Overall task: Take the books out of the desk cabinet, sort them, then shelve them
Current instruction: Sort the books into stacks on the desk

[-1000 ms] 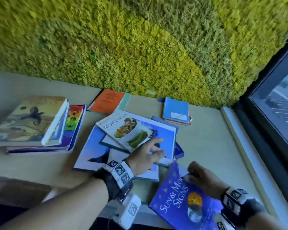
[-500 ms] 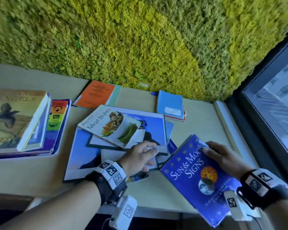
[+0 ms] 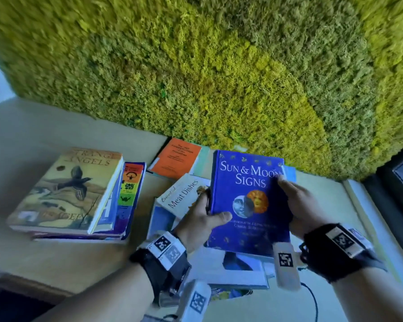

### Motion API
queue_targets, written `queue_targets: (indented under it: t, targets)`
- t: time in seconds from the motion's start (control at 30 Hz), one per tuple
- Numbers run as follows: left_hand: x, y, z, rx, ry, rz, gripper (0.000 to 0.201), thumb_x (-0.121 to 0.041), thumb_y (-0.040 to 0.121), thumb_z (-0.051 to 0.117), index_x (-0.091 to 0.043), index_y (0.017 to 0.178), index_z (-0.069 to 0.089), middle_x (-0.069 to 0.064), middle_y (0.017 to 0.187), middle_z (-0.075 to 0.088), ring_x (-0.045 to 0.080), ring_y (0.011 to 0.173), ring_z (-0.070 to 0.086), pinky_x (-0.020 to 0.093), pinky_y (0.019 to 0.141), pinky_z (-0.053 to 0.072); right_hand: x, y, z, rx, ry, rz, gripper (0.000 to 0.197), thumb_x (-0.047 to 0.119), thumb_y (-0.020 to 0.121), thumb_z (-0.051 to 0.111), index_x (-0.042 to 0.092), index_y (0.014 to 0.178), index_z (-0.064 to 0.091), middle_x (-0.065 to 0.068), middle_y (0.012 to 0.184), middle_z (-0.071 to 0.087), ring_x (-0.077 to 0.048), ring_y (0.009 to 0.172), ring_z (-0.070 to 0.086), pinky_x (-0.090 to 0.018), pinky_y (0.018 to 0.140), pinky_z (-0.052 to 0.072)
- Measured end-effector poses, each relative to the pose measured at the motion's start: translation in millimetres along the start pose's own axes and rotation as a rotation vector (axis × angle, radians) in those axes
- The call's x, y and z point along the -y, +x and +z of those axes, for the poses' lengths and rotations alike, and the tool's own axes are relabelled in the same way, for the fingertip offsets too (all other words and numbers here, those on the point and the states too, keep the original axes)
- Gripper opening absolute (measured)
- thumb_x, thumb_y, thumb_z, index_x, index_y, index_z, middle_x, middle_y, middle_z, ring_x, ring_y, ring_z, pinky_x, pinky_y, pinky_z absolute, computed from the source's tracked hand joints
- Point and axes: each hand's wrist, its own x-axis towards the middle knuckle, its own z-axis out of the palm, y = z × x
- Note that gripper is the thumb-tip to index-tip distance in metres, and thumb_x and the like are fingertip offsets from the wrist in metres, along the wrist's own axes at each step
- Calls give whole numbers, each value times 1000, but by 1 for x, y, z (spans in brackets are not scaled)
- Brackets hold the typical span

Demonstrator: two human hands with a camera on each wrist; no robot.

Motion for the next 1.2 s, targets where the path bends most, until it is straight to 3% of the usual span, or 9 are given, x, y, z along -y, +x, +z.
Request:
queue_targets:
  t: [0.1,0.27,0.33,0.43,0.67,0.83,0.93,1.07,1.2]
  targets:
    - [-16,-9,-54,-179,-74,19,45,-25,80,67,-23,125,63,7,119,75,31,110,69,40,91,59,-6,11,55,110,52,19,26,29,103,55,10,112,71,-6,84,73,-10,51,67,-20,45,55]
    - [-39,-36,-151,-386,-19,5,27,-45,76,70,-48,103,71,6,115,75,42,106,69,67,89,54,-48,5,169,418,33,113,48,17,89,67,2,133,57,-21,128,70,-36,106,70,-58,93,58]
    - [-50,-49,-187,-452,45,-32,20,-43,75,70,-49,94,71,6,108,77,42,98,72,67,84,56,-60,7,213,420,20,140,62,22,79,79,-3,130,54,-21,124,72,-34,100,71,-56,93,56]
    - [-76,-70,-234,-518,203,-40,37,-47,69,70,-34,104,70,7,101,78,40,88,75,67,78,57,-64,6,270,477,-32,135,37,10,93,66,10,130,59,-13,123,74,-31,104,73,-55,94,57]
    - [-71,-92,-318,-713,642,-137,41,-56,66,61,-31,97,70,2,85,75,34,83,73,54,75,60,-57,4,330,653,-365,91,27,28,96,67,23,122,60,-3,113,73,-22,93,70,-40,70,63]
    - [-44,-99,-331,-635,577,-242,95,-72,70,61,-43,153,26,-10,124,69,28,101,72,51,88,59,-83,2,332,652,-459,-113,35,34,95,69,30,128,58,-8,120,69,-20,104,70,-22,67,56]
    - [-53,-96,-323,-652,478,-208,108,-64,65,69,-33,158,25,-4,130,67,24,108,71,52,94,57,-98,1,333,597,-446,-169,38,49,89,69,28,121,66,-2,122,70,-20,111,69,-37,92,60]
    - [-56,-86,-311,-641,379,-186,86,-29,90,72,-26,160,21,-2,128,65,24,108,70,52,97,56,-99,10,336,570,-354,-85,52,58,79,76,31,121,64,-6,126,68,-22,107,73,-43,92,61]
    - [-47,-90,-318,-649,269,-155,87,-22,91,72,-25,161,20,-1,136,62,22,115,67,51,103,52,-115,11,337,582,-421,-113,73,77,62,79,43,123,57,-5,130,63,-22,111,70,-44,96,59]
